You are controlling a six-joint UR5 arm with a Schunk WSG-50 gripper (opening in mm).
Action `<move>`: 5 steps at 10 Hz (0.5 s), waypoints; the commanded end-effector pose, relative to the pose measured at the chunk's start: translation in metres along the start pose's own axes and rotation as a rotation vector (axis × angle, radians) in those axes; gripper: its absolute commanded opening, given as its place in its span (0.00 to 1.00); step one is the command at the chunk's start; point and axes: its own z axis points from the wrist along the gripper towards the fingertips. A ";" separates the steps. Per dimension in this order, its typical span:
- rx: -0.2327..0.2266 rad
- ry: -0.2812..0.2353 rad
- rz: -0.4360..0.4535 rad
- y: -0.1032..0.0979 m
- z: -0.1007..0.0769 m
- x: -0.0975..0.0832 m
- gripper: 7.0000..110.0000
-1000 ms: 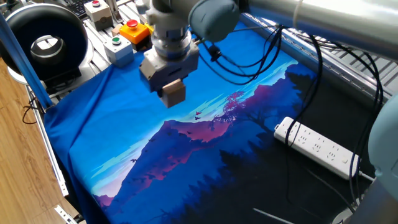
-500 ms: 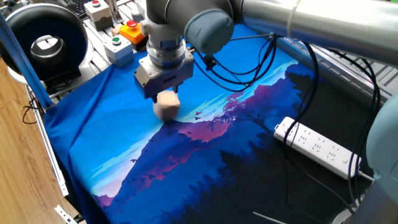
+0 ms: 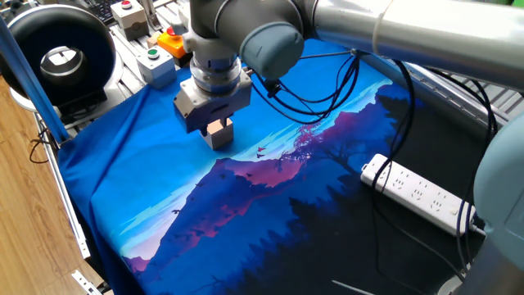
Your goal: Pick up the small block on the left and move it to the right
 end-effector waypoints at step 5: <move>0.005 0.010 -0.068 -0.011 -0.018 -0.021 0.00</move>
